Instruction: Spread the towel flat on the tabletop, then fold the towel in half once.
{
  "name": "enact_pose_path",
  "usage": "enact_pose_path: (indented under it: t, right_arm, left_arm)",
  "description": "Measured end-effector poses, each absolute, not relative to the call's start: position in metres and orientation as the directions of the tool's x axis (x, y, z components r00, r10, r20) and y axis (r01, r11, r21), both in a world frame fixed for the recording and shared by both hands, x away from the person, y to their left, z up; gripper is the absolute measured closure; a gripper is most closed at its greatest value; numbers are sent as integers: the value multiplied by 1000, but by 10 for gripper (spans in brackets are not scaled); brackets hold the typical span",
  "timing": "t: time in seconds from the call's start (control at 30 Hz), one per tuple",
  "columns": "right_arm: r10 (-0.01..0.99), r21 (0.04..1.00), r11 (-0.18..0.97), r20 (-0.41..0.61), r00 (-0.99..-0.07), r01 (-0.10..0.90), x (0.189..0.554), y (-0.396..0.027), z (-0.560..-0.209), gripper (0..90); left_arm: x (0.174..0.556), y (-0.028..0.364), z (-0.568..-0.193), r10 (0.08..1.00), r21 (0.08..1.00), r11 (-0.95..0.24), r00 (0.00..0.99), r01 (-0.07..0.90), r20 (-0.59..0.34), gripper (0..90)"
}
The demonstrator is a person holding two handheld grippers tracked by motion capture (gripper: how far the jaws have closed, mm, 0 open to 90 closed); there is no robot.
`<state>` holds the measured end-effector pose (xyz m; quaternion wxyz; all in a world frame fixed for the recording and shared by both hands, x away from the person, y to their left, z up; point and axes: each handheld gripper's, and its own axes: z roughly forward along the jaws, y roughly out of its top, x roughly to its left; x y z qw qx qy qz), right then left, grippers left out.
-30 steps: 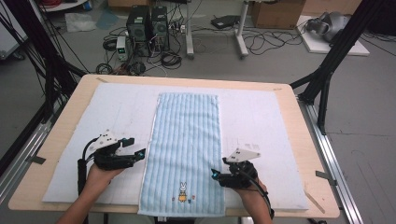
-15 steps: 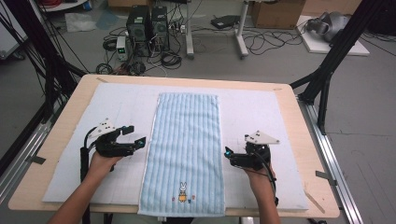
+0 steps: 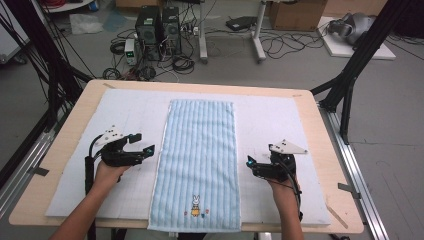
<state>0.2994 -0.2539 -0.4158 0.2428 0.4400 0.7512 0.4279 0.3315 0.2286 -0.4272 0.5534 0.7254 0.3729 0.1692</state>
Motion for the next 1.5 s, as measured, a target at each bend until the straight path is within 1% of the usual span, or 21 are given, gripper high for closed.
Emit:
enact_pose_path:
  t: [0.3, 0.5, 0.6, 0.73, 0.87, 0.93, 1.0, 1.1, 1.33, 1.4, 1.5]
  right_arm:
    - [874, 860, 226, 29, -485, 458, 299, -256, -416, 110]
    - [873, 854, 229, 32, -487, 467, 300, -255, -417, 110]
    - [875, 855, 222, 38, -483, 469, 300, -257, -418, 110]
    - [876, 852, 215, 47, -481, 477, 300, -258, -418, 110]
    - [875, 854, 216, 46, -482, 474, 301, -259, -418, 110]
    - [876, 851, 214, 50, -481, 479, 302, -259, -419, 110]
    - [871, 852, 221, 47, -489, 476, 302, -258, -419, 110]
    - [867, 847, 224, 52, -495, 482, 302, -256, -419, 110]
    - [860, 846, 228, 57, -506, 482, 302, -253, -420, 110]
    - [859, 844, 227, 61, -508, 486, 302, -252, -420, 110]
    - [857, 847, 227, 62, -512, 482, 303, -252, -421, 110]
  left_arm:
    - [331, 230, -428, 733, 926, -110, 658, 362, -170, 224]
    - [334, 230, -430, 735, 922, -95, 652, 374, -188, 226]
    - [335, 229, -431, 728, 916, -102, 657, 388, -197, 245]
    - [336, 229, -431, 735, 914, -96, 647, 395, -202, 246]
    - [342, 229, -432, 719, 899, -75, 648, 432, -252, 240]
    - [346, 228, -430, 719, 898, -56, 642, 436, -266, 200]
    - [352, 227, -425, 722, 898, -51, 637, 436, -268, 180]
    - [365, 226, -418, 722, 898, -30, 631, 439, -284, 179]
    - [400, 218, -403, 744, 894, -25, 605, 448, -283, 181]
    - [409, 213, -401, 733, 886, -37, 614, 463, -291, 194]
    - [424, 205, -403, 739, 878, -62, 613, 474, -279, 211]
